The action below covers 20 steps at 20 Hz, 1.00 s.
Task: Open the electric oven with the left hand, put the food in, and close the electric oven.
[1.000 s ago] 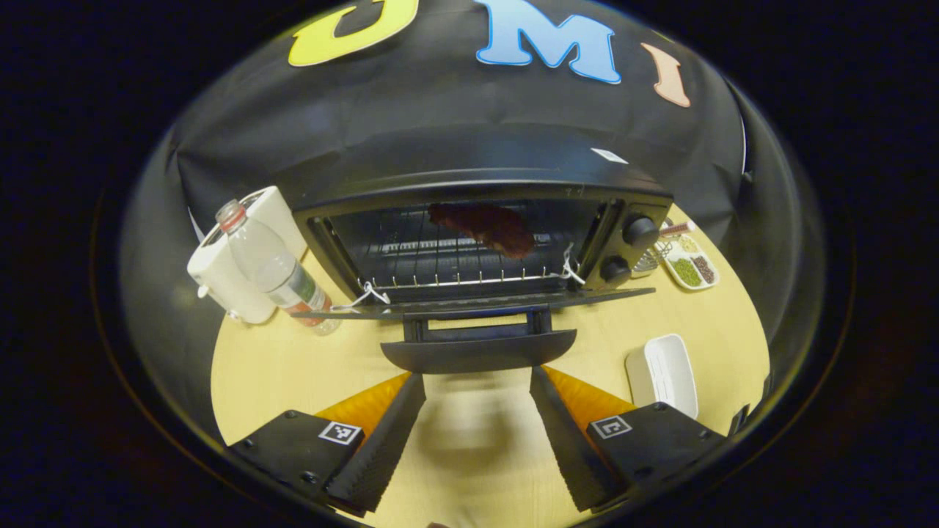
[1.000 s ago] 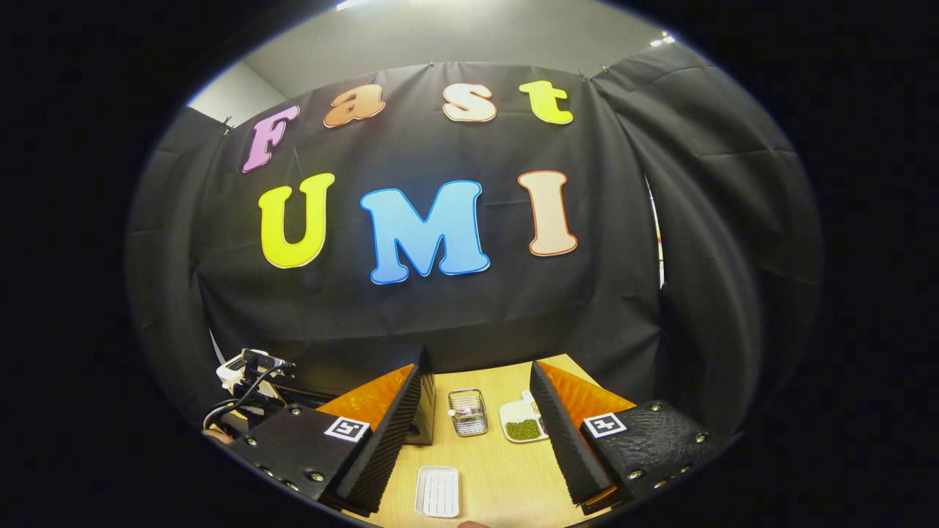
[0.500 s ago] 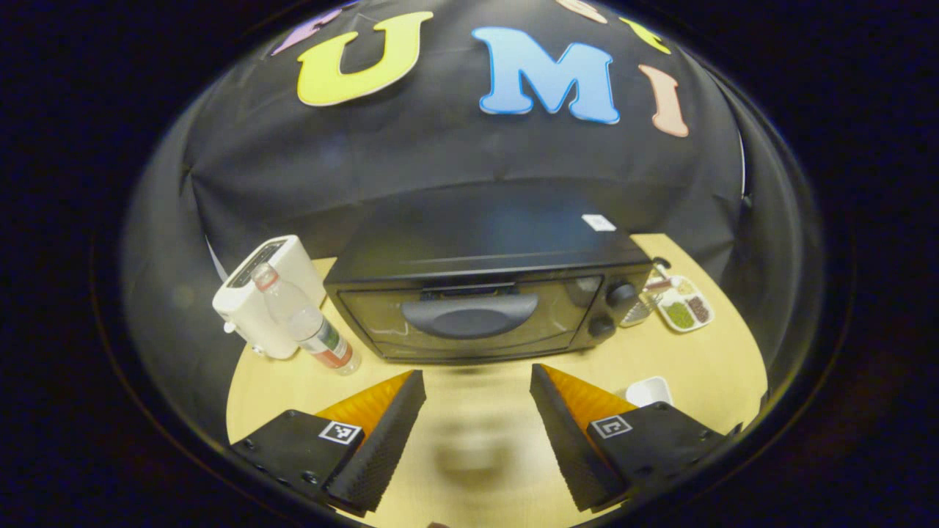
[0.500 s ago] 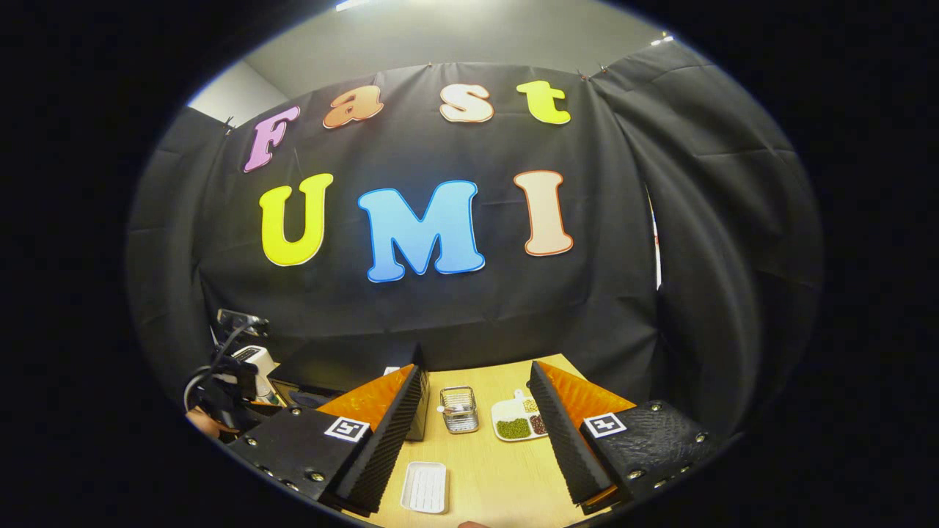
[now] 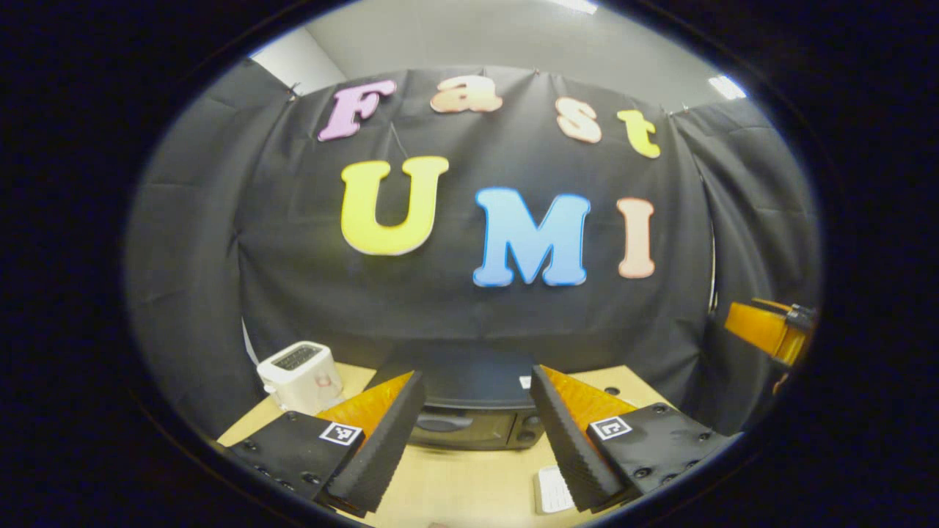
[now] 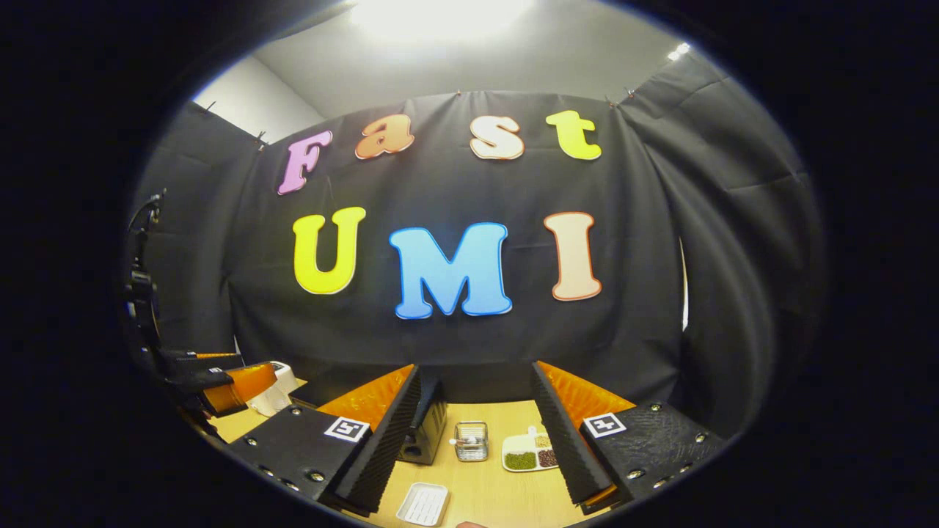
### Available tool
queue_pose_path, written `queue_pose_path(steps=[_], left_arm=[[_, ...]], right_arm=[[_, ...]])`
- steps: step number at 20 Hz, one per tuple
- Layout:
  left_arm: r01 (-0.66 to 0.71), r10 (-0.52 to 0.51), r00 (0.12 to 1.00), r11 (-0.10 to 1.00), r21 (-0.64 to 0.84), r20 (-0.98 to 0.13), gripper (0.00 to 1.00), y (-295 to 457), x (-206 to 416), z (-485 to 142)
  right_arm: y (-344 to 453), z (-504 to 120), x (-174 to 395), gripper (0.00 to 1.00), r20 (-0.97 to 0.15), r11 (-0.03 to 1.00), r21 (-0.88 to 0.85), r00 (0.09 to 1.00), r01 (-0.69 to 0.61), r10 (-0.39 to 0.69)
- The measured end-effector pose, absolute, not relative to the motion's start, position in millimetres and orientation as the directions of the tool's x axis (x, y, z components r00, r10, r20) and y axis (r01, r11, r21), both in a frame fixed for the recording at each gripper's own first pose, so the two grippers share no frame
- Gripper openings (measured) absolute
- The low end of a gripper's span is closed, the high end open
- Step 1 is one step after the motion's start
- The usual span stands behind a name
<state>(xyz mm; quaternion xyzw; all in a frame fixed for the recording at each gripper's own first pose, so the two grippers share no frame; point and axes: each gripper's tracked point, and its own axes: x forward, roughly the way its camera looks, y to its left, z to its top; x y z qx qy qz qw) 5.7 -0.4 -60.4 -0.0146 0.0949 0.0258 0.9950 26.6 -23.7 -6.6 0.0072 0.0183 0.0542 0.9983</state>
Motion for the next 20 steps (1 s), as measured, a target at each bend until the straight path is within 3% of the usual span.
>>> queue_pose_path(steps=[3,8,9,10,13,15,16,20], left_arm=[[-0.028,0.028,0.995,1.000,0.003,-0.094,1.00,3,-9,-23],[0.017,-0.016,0.999,1.000,0.011,-0.050,1.00,19,-25,3],[0.029,-0.029,0.998,1.000,-0.005,-0.049,1.00,22,-27,3],[0.040,-0.040,0.998,0.999,-0.015,-0.050,0.91,24,-29,3],[0.055,-0.056,0.997,0.998,-0.011,-0.058,0.97,39,-38,4],[0.065,-0.066,0.996,0.998,-0.016,-0.064,0.97,45,-42,1],[0.068,-0.069,0.995,0.998,-0.018,-0.066,0.92,49,-43,-1],[0.068,-0.070,0.994,0.997,-0.022,-0.081,0.92,67,-51,-5]], right_arm=[[-7,11,15,0.91,-0.015,0.993,0.050,0.994,-0.106,0.107],[22,35,-7,0.90,0.027,0.997,0.039,0.998,-0.066,0.065],[26,35,-11,0.90,0.030,0.998,0.027,0.998,-0.057,0.057],[31,36,-15,0.91,0.033,0.998,0.021,0.998,-0.053,0.052],[46,35,-24,0.90,0.032,0.999,0.023,0.999,-0.043,0.042],[55,35,-29,0.90,0.030,0.999,0.026,0.999,-0.037,0.036],[57,35,-32,0.91,0.028,0.999,0.025,0.999,-0.032,0.031],[71,34,-35,0.91,0.030,0.999,0.020,0.999,-0.028,0.027]])
